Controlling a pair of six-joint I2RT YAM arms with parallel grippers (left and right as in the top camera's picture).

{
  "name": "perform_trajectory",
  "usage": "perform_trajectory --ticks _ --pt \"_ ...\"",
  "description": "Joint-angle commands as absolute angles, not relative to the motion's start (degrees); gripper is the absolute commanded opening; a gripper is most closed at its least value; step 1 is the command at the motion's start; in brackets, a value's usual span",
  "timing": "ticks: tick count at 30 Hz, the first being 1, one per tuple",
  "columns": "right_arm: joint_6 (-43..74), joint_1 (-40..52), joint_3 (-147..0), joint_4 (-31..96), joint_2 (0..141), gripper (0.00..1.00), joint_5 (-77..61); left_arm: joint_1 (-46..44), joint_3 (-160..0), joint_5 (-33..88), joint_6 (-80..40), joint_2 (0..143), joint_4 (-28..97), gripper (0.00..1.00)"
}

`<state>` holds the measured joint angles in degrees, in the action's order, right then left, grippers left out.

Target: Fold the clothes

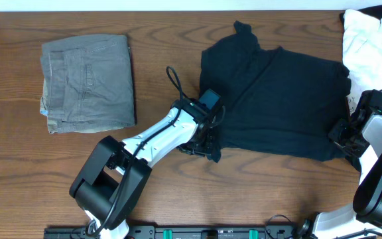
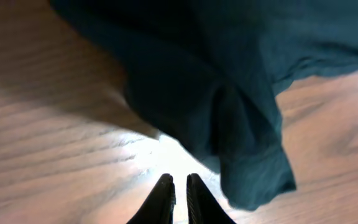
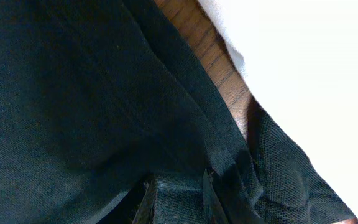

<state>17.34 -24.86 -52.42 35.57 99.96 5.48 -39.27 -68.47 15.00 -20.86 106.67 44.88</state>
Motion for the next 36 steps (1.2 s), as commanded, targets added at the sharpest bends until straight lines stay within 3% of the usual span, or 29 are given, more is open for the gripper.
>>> perform_trajectory --ticks 1,16,33,36 --pt "17.0 -24.7 -48.4 35.6 105.8 0.25 -1.0 -39.7 -67.7 14.5 -23.5 109.1 45.1 0.11" --pt "16.4 -24.7 -48.4 35.3 105.8 0.25 -2.0 -39.6 -71.5 21.2 -25.0 111.1 45.3 0.11" --pt "16.2 -24.7 -48.4 35.1 105.8 0.26 -2.0 -39.6 -71.7 17.0 -24.9 111.2 30.8 0.12" --pt "16.2 -24.7 -48.4 35.1 105.8 0.26 -2.0 -39.6 -71.7 16.8 -24.9 111.2 28.9 0.16"
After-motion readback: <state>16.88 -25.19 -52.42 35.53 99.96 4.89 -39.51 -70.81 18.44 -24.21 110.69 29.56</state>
